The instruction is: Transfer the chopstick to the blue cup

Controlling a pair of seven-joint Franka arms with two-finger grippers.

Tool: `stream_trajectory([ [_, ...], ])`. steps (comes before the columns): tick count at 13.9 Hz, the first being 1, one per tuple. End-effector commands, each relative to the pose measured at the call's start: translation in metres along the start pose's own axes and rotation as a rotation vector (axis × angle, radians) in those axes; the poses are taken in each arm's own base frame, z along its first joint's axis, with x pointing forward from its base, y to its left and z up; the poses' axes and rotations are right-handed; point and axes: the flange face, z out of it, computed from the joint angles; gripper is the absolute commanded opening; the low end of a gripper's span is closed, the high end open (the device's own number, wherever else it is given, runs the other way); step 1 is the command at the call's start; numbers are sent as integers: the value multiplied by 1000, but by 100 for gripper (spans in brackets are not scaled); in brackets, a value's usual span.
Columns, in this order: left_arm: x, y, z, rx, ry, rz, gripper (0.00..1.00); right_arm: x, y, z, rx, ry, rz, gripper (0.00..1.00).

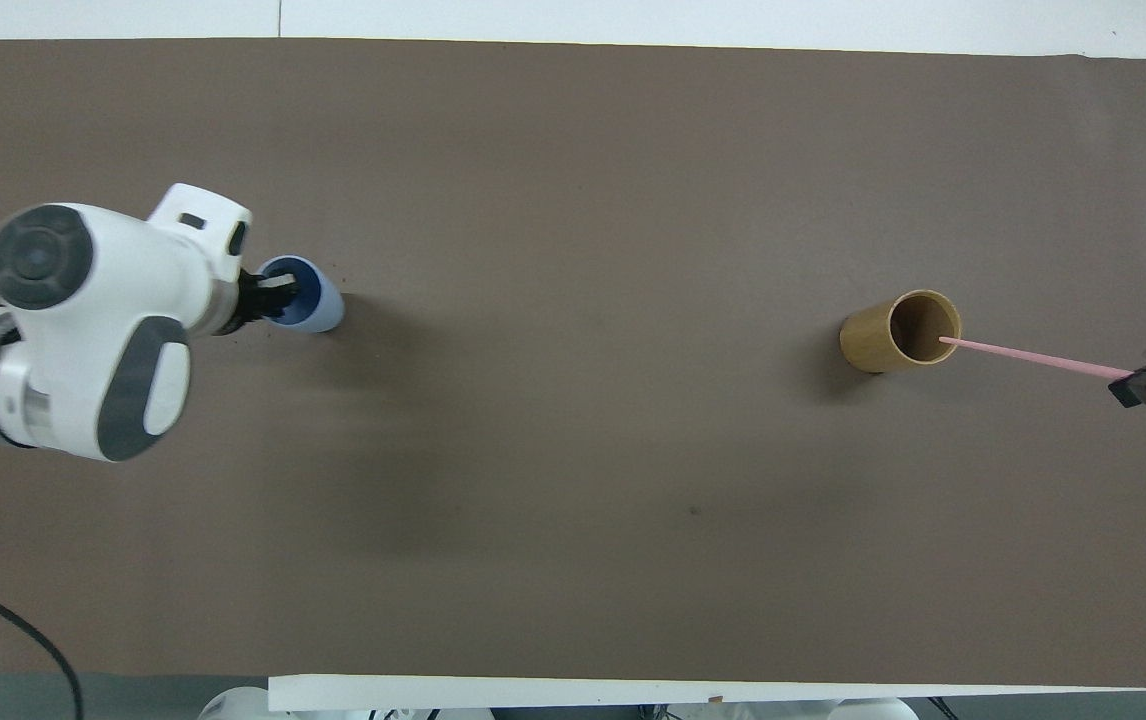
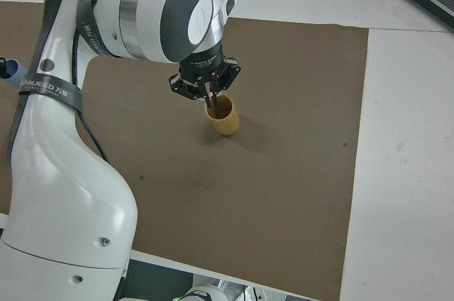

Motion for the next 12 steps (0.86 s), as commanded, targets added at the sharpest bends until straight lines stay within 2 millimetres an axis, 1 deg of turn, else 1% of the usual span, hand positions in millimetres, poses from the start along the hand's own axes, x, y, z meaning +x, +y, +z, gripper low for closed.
stream_trajectory([
  [1,-58,68,-1,-13,5,-17,0,11,-4,-2,7,-29,49,0],
  [2,-75,87,12,-1,-7,-18,0,18,-8,-2,4,-17,64,0],
  [3,-78,95,16,0,-8,-10,0,25,-16,-1,-1,-11,84,0],
  [4,-79,97,16,-3,-6,-7,0,31,-26,0,-8,-16,89,0],
  [5,-81,100,15,-10,-2,0,23,33,-30,1,-14,-21,93,0],
  [6,-80,102,14,-13,1,-7,72,33,-31,2,-11,-23,93,0],
  [7,-78,104,10,-18,5,-8,100,32,-30,2,-11,-23,95,0],
  [8,-74,106,0,-29,13,-11,100,33,-30,3,-10,-24,95,0],
  [9,-63,106,-19,-51,31,-22,100,33,-31,2,-12,-24,93,0],
  [10,-50,101,-43,-67,45,-41,100,33,-31,2,-12,-24,93,0],
  [11,-43,100,-74,-65,45,-50,100,33,-32,2,-9,-22,92,0],
  [12,-33,93,-102,-37,28,-66,100,33,-35,-1,-8,-20,87,0],
])
